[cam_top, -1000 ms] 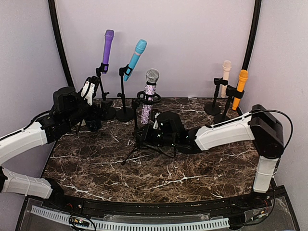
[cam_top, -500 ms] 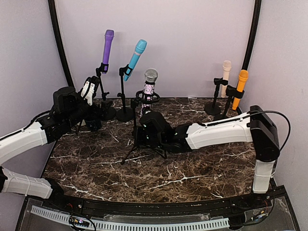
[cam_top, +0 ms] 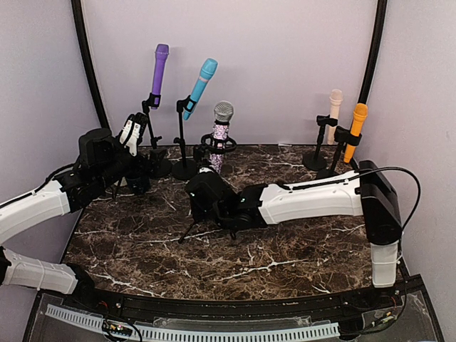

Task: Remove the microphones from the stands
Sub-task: Unscrew the knob on the stand of the microphone stand.

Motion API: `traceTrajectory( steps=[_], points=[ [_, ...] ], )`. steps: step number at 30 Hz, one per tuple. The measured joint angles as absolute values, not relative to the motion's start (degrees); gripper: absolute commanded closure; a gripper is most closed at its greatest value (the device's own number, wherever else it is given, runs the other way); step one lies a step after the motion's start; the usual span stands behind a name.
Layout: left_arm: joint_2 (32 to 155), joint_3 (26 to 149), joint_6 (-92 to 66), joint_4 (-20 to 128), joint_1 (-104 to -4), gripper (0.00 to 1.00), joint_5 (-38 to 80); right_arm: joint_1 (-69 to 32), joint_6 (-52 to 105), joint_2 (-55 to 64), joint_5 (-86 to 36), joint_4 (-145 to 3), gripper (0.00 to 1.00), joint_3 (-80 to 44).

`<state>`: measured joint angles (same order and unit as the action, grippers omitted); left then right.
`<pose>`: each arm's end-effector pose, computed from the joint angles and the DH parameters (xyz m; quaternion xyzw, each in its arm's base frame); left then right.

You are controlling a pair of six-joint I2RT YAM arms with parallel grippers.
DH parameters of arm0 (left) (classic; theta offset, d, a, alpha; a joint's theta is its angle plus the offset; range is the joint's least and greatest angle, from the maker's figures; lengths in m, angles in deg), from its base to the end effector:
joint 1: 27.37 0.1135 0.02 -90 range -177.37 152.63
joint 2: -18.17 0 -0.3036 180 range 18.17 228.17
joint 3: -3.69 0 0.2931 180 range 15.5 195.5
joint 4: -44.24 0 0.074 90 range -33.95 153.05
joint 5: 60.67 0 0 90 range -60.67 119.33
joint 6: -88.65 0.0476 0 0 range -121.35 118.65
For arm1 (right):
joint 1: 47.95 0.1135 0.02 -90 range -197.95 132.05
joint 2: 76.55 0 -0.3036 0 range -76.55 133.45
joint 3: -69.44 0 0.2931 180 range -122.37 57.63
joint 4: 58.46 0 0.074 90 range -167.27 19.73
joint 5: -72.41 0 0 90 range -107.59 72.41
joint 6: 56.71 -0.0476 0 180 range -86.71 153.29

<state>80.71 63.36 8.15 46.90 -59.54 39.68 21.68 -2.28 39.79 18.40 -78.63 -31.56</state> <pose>0.2526 -0.1488 0.3566 0.2056 0.7107 -0.0661 0.6695 0.2103 0.4861 0.2427 -0.1124 0.8499 0.1791 0.4826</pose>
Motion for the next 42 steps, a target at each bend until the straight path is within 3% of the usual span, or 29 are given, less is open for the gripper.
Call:
traceTrajectory(
  steps=[30,32,37,42],
  points=[
    [80.71,63.36,8.15,46.90,-59.80,0.11,39.70,27.01,31.72,50.13,41.17,-87.60,0.95,-44.17],
    [80.71,63.36,8.15,46.90,-59.80,0.11,39.70,27.01,34.24,50.21,41.39,-87.31,0.84,-44.17],
    [80.71,63.36,8.15,46.90,-59.80,0.11,39.72,27.03,36.93,50.19,40.06,-85.61,0.44,-43.71],
    [80.71,63.36,8.15,46.90,-59.80,0.11,39.72,27.60,35.83,47.17,35.01,-82.98,0.29,-38.62]
  ],
)
